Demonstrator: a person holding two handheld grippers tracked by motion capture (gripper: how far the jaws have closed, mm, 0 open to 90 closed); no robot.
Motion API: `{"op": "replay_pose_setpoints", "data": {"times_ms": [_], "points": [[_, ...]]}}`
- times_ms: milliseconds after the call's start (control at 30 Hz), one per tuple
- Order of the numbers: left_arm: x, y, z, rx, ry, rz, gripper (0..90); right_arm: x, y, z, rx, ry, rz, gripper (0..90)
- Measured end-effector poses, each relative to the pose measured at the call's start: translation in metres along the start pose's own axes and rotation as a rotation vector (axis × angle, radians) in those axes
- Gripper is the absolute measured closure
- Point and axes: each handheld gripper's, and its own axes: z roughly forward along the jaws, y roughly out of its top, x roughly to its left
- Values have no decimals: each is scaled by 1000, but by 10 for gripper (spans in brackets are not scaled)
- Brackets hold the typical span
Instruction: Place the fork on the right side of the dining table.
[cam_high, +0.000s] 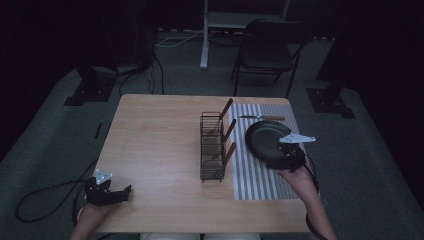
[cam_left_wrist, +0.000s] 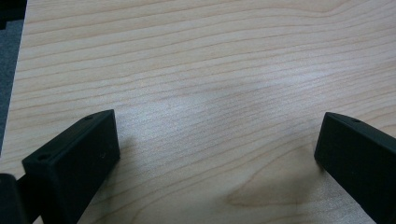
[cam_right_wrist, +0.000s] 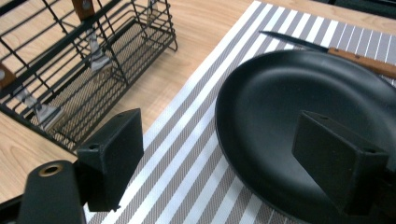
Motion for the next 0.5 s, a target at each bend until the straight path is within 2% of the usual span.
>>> {"op": "replay_pose_setpoints", "data": {"times_ms": [500], "points": [[0,0,0,0,0,0,0,-1,23,12,-7,14,3,165]]}}
